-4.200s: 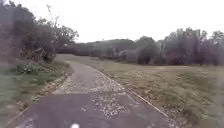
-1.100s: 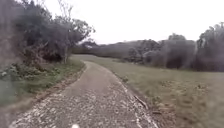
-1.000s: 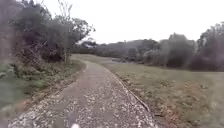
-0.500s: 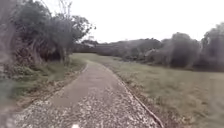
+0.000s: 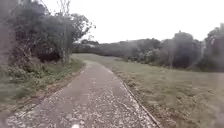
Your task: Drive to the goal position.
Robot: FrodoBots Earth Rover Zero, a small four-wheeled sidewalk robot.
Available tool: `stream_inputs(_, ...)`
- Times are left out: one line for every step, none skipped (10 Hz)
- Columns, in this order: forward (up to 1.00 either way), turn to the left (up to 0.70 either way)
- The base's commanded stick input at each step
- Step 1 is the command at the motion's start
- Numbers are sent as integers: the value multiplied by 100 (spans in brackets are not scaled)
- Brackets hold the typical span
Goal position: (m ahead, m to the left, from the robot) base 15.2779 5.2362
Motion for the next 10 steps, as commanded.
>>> stream_inputs(70,0)
stream_inputs(70,0)
stream_inputs(70,0)
stream_inputs(70,0)
stream_inputs(70,0)
stream_inputs(70,0)
stream_inputs(70,0)
stream_inputs(70,0)
stream_inputs(70,0)
stream_inputs(70,0)
